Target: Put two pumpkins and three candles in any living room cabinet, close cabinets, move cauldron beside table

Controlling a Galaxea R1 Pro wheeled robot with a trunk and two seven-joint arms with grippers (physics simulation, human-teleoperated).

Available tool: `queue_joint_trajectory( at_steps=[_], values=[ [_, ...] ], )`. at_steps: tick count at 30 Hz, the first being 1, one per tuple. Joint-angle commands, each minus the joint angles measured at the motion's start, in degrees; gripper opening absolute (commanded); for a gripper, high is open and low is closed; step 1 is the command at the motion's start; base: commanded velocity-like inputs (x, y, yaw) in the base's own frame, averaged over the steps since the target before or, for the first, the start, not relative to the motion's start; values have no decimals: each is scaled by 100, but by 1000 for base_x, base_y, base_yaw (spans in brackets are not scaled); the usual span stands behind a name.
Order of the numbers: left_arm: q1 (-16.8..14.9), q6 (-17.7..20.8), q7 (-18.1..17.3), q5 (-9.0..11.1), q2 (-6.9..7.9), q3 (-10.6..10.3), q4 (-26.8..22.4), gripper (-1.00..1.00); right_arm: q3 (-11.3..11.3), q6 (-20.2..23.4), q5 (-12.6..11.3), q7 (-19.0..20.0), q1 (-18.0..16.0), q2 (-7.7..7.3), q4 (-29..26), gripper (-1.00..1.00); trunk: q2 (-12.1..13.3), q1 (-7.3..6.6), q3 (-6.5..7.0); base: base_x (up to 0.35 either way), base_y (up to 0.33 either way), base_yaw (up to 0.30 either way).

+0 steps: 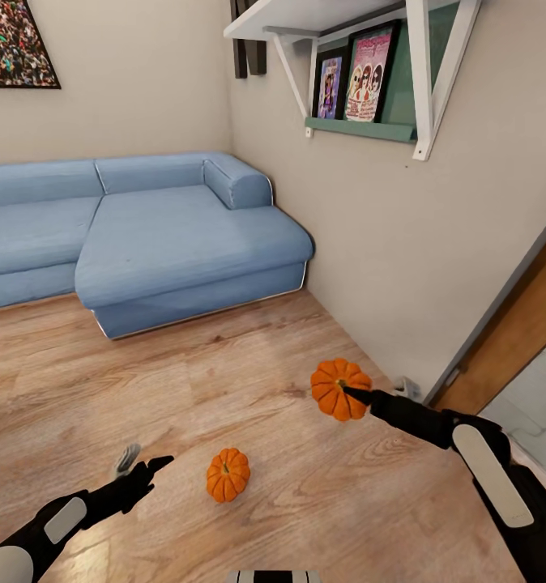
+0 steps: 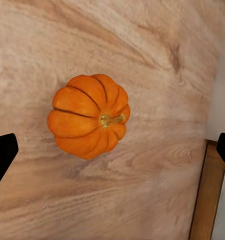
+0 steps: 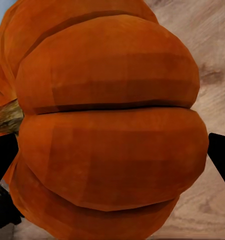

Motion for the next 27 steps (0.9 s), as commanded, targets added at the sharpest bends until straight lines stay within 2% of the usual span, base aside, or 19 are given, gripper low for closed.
queue_joint_trajectory(
  at_steps=[1,5,13,27],
  values=[
    [-1,-32,-4,50,4,-17,-3,100,-2,128,-5,18,0,-3,-31,-100,-2,-1,-5,0,0,0],
    [1,-233,18,53,3,-12,-6,100,-30,386,-144,-3,2,-8,-72,-100,-2,-1,-5,0,0,0],
    [2,-283,4,53,3,-11,-23,100,-33,449,-187,-3,9,-2,-74,-100,-2,-1,-5,0,0,0],
    [2,-300,3,54,3,-11,-26,100,-24,447,-200,-4,9,-1,-60,-100,-21,35,-315,0,0,0]
  ],
)
